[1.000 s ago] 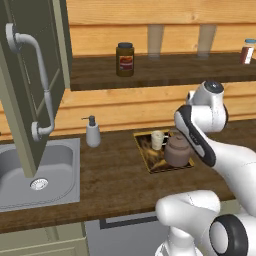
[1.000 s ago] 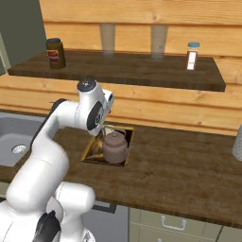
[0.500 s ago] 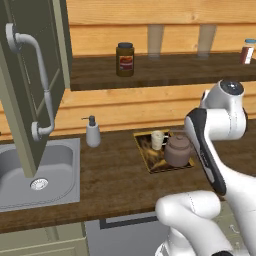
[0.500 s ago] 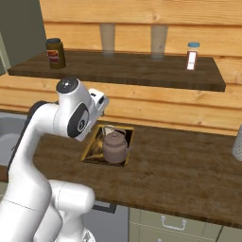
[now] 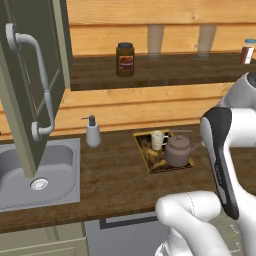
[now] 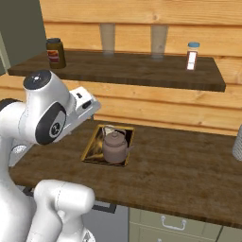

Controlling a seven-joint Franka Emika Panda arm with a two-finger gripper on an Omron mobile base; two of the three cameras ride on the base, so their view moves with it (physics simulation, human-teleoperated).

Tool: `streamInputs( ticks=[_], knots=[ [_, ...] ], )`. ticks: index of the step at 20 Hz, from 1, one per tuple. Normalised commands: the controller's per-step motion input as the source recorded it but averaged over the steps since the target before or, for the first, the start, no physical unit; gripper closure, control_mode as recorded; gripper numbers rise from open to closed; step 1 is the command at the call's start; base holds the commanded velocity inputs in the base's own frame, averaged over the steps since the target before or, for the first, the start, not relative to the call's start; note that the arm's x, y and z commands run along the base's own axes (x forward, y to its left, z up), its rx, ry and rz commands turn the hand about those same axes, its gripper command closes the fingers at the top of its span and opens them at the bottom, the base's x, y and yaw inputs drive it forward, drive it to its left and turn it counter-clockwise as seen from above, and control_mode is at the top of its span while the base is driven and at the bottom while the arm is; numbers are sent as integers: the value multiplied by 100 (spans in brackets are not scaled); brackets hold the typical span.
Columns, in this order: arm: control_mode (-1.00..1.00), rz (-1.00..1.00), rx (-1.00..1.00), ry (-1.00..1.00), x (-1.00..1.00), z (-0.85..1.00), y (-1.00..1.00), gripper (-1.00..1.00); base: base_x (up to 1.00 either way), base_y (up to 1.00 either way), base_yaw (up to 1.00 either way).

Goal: Pick the kettle from the counter and place it on the tray. Then pick the mug from the cabinet and place it on the tray. Then close the cabinet doors.

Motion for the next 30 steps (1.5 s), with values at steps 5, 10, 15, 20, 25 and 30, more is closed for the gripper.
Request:
streamInputs(
  ticks=[5,10,15,20,25,30],
  knots=[
    [-100,-31,16,0,-83,34,19,-100,0,0,0],
    [-100,-16,1,1,-21,4,8,-100,0,0,0],
    [-100,0,0,0,-1,0,0,-100,0,0,0],
    [100,0,1,0,-11,-1,0,-100,-36,1,0],
    [100,0,0,0,0,0,0,-100,-79,23,0],
    [100,0,0,0,0,0,0,-100,-75,41,0]
  ],
)
